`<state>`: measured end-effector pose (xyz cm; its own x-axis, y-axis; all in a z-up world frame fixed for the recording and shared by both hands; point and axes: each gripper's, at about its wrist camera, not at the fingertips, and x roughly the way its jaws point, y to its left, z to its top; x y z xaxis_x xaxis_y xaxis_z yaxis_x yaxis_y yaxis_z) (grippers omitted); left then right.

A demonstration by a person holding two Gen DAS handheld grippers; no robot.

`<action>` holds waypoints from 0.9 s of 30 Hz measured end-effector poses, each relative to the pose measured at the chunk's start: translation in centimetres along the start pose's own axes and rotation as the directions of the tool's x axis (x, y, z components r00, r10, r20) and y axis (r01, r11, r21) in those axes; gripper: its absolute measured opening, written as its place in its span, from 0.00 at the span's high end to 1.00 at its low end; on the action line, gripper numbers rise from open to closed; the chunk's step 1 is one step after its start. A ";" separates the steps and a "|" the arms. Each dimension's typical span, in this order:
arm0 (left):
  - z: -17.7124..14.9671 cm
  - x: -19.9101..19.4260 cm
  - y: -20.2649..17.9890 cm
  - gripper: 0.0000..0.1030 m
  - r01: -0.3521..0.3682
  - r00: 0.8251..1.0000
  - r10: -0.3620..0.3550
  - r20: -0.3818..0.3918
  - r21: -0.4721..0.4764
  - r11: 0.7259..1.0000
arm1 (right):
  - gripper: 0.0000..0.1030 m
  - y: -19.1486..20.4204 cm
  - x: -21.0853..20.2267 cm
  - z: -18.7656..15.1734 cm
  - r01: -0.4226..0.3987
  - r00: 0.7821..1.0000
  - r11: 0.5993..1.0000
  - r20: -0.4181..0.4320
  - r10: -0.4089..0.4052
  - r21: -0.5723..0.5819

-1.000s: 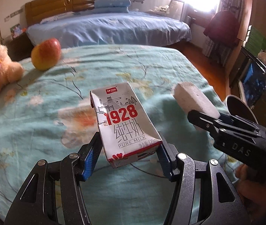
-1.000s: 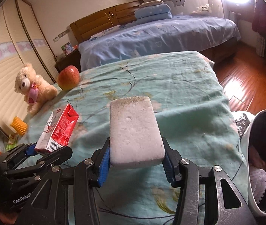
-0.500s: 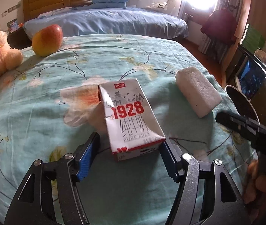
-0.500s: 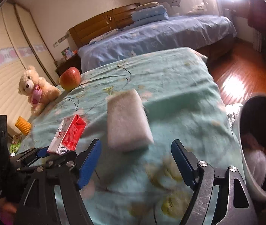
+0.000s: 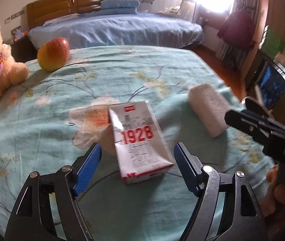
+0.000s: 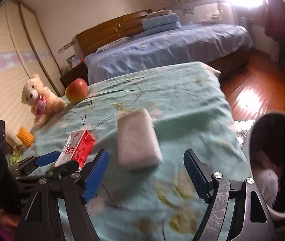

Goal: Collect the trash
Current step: 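Lift and carry the milk carton and foam block toward the bin with both tools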

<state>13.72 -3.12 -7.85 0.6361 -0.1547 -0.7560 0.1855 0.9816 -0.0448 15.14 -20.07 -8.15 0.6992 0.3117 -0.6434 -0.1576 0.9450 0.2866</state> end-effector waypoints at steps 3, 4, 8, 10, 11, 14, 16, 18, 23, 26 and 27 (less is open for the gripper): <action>-0.3 0.9 0.8 0.28 -0.022 0.999 0.021 -0.027 -0.013 1.000 | 0.25 0.6 1.9 0.4 -0.004 0.999 1.000 -0.049 0.003 -0.017; -0.5 1.2 1.2 0.37 -0.018 0.999 0.017 -0.037 -0.025 1.000 | 0.25 0.7 2.4 0.5 -0.001 0.998 1.000 -0.060 -0.001 -0.022; -0.6 1.0 1.7 0.55 -0.003 1.000 0.002 -0.028 -0.039 0.999 | 0.37 1.0 3.8 0.7 0.019 0.995 0.998 -0.099 -0.024 -0.052; -0.6 0.9 1.6 0.55 0.001 1.000 -0.002 -0.024 -0.038 0.999 | 0.50 1.1 4.5 0.5 0.032 0.991 0.998 -0.126 -0.039 -0.055; -0.6 0.8 1.6 0.55 0.004 1.000 -0.005 -0.020 -0.037 0.999 | 0.50 1.1 4.6 0.4 0.036 0.990 0.998 -0.131 -0.043 -0.056; -0.5 0.2 1.4 0.56 0.014 1.000 -0.015 -0.004 -0.041 0.999 | 0.51 1.2 3.5 0.3 0.038 0.995 0.998 -0.092 -0.043 -0.059; -0.4 -0.2 1.0 0.56 0.027 1.000 -0.027 0.003 -0.041 0.999 | 0.52 1.0 2.5 0.1 0.027 0.997 0.999 -0.068 -0.030 -0.036; -0.3 -0.6 0.5 0.56 0.036 0.999 -0.036 0.010 -0.035 0.999 | 0.52 0.8 1.5 -0.2 0.018 0.999 1.000 -0.050 -0.019 -0.016; -0.3 -1.1 -1.2 0.56 0.058 0.998 -0.058 0.012 -0.006 0.998 | 0.52 0.2 0.0 -0.6 0.011 0.999 1.000 -0.038 -0.011 0.007; -0.2 -1.1 -2.0 0.56 0.061 0.998 -0.061 0.009 0.009 0.998 | 0.52 -0.3 -0.6 -0.7 0.011 0.999 1.000 -0.034 -0.011 0.021; -0.3 -1.2 -2.2 0.56 0.060 0.998 -0.061 0.009 0.014 0.998 | 0.52 -0.5 -0.9 -0.8 0.011 0.999 1.000 -0.031 -0.010 0.024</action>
<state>12.36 -5.06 -7.03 0.6304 -0.2148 -0.7460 0.2337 0.9689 -0.0815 14.03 -20.76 -8.30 0.6785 0.3049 -0.6684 -0.1332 0.9458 0.2963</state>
